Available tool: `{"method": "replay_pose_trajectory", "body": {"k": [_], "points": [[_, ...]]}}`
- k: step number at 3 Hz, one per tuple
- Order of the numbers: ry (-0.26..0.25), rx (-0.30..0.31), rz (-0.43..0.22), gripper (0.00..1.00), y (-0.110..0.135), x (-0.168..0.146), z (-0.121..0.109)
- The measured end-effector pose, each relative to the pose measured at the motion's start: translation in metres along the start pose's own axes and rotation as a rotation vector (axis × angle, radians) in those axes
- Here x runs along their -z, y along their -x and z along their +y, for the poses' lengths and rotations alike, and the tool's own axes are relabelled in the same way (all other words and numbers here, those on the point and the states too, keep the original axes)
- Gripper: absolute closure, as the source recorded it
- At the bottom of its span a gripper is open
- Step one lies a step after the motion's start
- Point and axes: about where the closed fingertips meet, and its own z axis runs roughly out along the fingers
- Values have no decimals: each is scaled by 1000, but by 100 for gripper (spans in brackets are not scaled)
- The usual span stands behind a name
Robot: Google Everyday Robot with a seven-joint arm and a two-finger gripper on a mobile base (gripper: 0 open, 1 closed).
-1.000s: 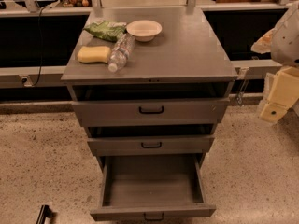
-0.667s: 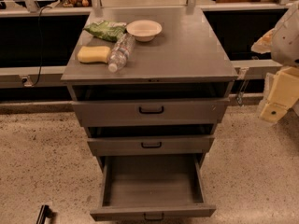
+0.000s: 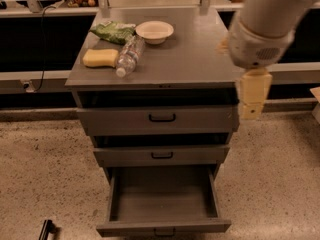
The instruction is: Place water bottle into bottom drawer
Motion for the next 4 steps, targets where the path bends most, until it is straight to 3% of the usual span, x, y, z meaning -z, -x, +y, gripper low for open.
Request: {"method": "replay_pose_trajectory", "body": {"k": [1, 3, 4], "points": [[1, 236, -45, 0, 41, -27, -27], [10, 421, -55, 0, 63, -35, -29], [1, 638, -82, 0, 105, -44, -52]]}}
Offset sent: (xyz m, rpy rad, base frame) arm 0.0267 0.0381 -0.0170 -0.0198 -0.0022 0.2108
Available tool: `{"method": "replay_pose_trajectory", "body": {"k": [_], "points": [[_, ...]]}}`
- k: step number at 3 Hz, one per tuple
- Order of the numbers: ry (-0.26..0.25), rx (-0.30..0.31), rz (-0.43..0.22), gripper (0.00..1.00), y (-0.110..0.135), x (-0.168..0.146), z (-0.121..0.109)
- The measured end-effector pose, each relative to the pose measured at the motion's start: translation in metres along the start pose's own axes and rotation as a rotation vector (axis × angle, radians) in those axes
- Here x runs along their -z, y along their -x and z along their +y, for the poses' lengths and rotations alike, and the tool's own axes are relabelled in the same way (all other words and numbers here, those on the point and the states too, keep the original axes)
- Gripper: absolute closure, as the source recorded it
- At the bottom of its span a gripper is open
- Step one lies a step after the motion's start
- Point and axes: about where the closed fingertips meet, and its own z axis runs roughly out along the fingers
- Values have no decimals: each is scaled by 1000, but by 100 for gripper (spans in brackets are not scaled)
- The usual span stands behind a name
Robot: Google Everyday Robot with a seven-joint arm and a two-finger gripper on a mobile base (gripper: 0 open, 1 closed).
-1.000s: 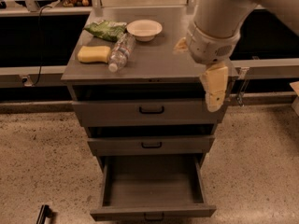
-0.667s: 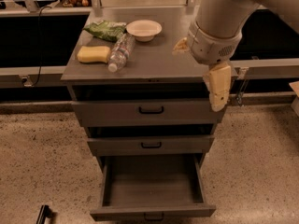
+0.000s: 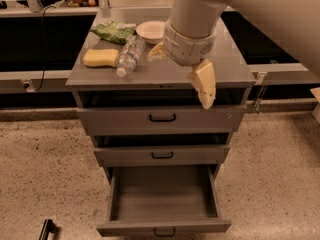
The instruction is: Place water bottle into bottom drawer
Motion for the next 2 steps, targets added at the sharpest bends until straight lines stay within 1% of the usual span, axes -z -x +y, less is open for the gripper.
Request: {"method": "replay_pose_trajectory", "body": {"k": [1, 2], "points": [[-1, 248, 0, 0, 17, -7, -49], [-54, 496, -26, 0, 48, -9, -91]]}}
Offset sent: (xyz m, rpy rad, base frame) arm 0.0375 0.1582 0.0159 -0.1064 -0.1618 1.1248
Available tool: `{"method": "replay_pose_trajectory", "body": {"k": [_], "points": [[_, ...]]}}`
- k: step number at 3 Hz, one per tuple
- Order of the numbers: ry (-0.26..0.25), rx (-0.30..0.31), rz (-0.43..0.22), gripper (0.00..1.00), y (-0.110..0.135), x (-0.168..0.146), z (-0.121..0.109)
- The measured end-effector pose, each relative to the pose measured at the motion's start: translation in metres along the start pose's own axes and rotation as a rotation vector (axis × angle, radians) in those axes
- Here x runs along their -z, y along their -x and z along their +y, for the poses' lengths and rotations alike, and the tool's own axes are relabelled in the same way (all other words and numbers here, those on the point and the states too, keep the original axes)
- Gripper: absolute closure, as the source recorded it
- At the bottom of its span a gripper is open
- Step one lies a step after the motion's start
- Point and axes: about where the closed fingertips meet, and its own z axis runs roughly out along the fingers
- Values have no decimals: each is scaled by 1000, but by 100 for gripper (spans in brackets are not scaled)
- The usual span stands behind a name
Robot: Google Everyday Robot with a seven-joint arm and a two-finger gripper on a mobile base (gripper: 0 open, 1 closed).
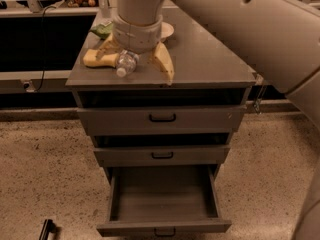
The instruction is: Place water bottle into bottom drawer
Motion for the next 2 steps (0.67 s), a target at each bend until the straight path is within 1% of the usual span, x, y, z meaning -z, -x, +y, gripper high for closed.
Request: {"method": "replay_pose_trajectory", "body": {"k": [1, 2], "points": [[-10, 91, 7, 0, -1, 1, -2], [4, 105, 25, 0, -5, 3, -8]]}}
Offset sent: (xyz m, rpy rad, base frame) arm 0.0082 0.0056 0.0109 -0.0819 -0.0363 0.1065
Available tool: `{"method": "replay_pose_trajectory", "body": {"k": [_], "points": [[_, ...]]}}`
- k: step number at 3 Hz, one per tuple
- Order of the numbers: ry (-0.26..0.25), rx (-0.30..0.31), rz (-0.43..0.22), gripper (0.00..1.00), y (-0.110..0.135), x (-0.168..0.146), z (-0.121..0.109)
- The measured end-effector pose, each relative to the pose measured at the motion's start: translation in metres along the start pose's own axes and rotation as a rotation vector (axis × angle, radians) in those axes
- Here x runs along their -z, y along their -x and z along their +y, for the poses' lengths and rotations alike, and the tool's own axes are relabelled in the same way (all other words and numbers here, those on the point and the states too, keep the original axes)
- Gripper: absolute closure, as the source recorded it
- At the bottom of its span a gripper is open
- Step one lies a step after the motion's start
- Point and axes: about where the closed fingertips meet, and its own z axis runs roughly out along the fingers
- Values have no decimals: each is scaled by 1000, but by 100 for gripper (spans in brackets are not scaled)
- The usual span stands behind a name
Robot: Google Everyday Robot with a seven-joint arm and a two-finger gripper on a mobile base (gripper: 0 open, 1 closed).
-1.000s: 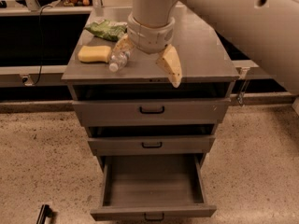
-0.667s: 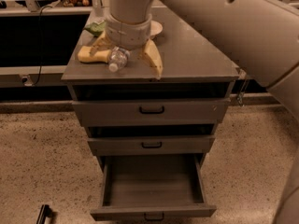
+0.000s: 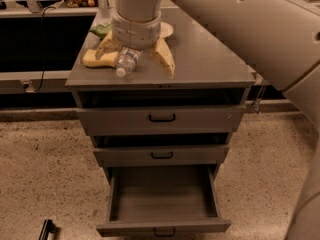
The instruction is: Place water bottle into bottom drawer
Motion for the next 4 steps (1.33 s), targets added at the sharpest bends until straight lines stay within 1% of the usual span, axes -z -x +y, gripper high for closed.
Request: {"method": "replay_pose_trajectory", "body": {"k": [1, 2, 3, 4], "points": [[40, 46, 64, 0, -41, 1, 3], [20, 123, 134, 0, -92, 3, 7], [-30, 209, 179, 0, -139, -12, -1], [-32, 214, 190, 0, -167, -41, -5]]}}
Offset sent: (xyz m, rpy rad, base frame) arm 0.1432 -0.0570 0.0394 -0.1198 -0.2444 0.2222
